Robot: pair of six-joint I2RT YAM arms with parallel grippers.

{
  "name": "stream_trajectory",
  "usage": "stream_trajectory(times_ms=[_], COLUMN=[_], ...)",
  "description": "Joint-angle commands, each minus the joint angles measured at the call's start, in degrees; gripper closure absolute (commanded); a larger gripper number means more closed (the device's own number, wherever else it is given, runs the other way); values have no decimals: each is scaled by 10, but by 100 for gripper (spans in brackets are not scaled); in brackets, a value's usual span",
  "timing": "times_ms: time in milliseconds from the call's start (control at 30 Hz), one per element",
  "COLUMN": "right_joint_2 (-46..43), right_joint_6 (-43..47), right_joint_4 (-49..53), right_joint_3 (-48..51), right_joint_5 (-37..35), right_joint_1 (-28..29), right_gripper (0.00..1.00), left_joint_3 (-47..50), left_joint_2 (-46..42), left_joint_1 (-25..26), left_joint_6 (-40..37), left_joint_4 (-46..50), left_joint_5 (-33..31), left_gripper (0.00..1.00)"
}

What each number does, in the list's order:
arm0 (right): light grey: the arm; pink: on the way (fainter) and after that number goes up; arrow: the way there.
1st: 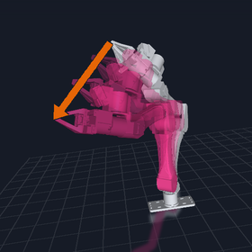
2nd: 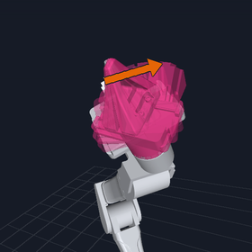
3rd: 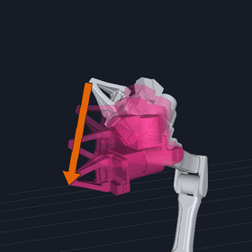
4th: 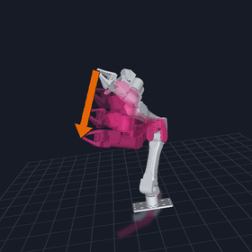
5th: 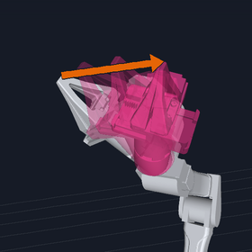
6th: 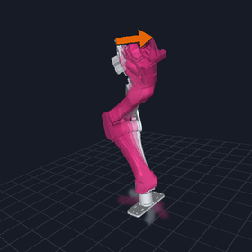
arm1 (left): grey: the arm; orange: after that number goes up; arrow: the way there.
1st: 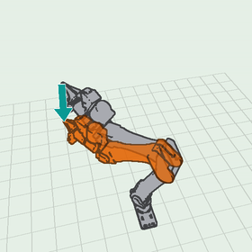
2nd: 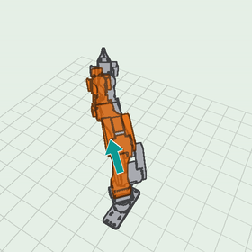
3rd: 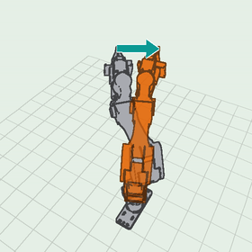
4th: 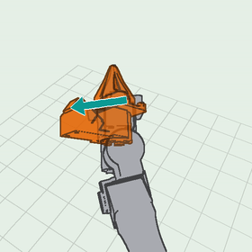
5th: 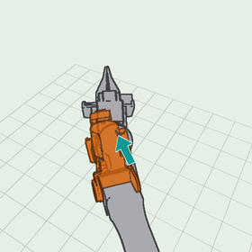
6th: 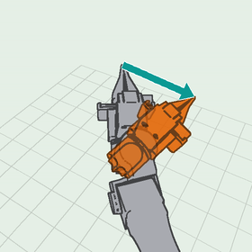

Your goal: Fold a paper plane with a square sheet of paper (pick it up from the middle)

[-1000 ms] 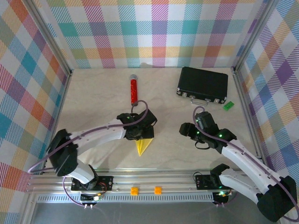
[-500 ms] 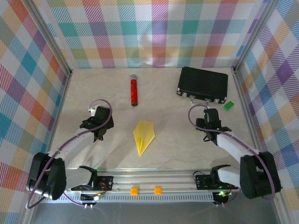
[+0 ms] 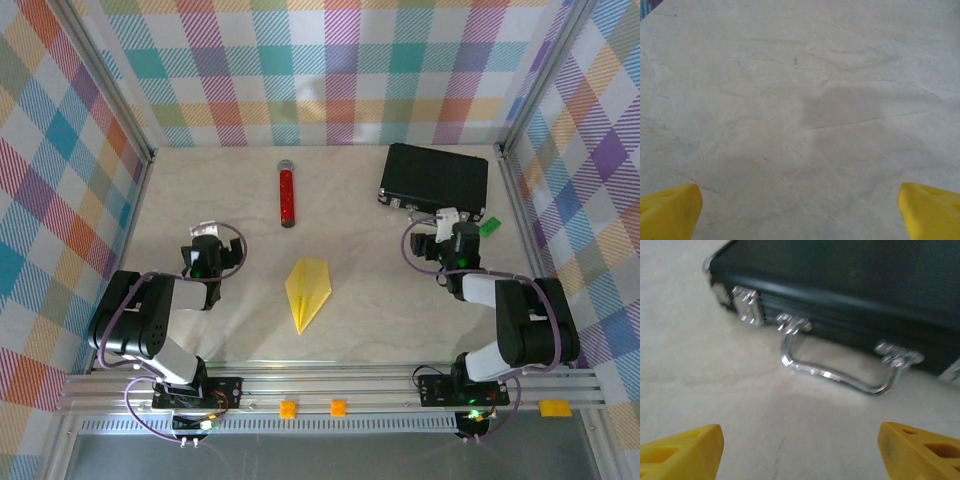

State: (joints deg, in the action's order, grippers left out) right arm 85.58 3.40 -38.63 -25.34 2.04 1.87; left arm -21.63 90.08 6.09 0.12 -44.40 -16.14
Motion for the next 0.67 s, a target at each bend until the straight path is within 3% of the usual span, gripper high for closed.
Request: stream_trajectory(times_ms=[0,67,133,567,633], right_joint_2=[21,35,31,27,26], right_joint_6=[-21,-39,-44,-42,-42], right_joint_4=[-118,-114,-101,-88,-90], right_joint_3=[32,19,18,14,17], right_joint_5=[41,4,-16,-16,-17], right_joint_1=[-16,-16,-16,-15,-15], right_gripper=[18,16,1,1,1], left_joint_3=[20,-6,-5,-9,-7], left_joint_2=[2,6,9,8,6], left_joint_1=[-11,-12,-12,-11,-11], left_joint_6=[3,3,0,-9,-36], left_joint_4=[-118,-76,-84,-77,-77], left_joint_5=[20,15,15,39,108], left_gripper=[0,0,0,0,0])
